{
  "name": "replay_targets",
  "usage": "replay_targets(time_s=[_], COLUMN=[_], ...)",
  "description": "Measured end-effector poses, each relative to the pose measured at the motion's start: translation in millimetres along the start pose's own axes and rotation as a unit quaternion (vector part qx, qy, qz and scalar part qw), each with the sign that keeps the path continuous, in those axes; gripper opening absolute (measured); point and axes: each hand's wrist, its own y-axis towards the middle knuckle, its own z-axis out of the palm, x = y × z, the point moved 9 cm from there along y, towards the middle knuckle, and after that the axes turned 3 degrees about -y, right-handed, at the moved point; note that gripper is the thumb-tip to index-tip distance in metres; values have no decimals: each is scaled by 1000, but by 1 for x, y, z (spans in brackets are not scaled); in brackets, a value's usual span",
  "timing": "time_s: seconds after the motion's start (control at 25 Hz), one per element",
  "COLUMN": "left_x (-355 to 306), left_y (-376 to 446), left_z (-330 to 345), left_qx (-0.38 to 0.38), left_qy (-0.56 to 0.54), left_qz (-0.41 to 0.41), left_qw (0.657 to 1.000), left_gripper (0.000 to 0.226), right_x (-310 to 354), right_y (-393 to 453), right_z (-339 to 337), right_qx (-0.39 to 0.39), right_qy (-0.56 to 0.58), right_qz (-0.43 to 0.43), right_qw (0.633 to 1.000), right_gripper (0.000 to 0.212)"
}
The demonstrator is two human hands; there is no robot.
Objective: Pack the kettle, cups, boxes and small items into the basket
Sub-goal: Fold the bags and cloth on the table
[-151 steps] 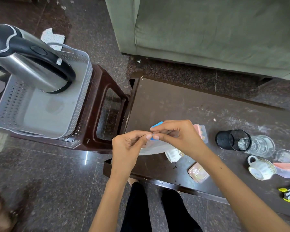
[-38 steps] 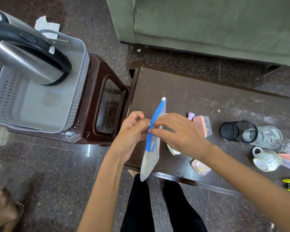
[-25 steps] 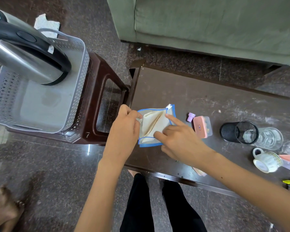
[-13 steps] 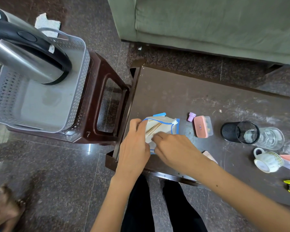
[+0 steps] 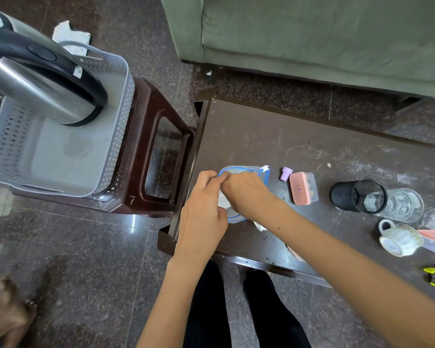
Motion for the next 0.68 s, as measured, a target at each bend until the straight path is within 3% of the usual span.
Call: replay_targets(time_s=[0.12, 0.24, 0.44, 0.56, 0.68], left_x=[6, 13, 20, 23, 21], left_y=[0, -1, 0, 1, 3], left_z=[-5, -7, -12, -12, -9], left_qx=[-17, -24, -49, -62, -61], left_qy=[-9, -17, -40, -54, -66], left_qz=[-24, -41, -65, -72, -80], left_qw=[1000, 999, 996, 994, 993], left_gripper=[61, 56, 52, 49, 49], right_x=[-5, -11, -39, -54, -51], right_y=[-2, -21, -75, -106, -116], right_z=[-7, -19, -44, -50, -47], right_qx=[-64, -191, -416, -497, -524], right_qy=[1, 18, 156, 205, 220], right_qz=[-24, -43, 30, 74, 51], right_qw=[998, 980, 895, 840, 821], right_gripper=[24, 31, 21, 18, 16])
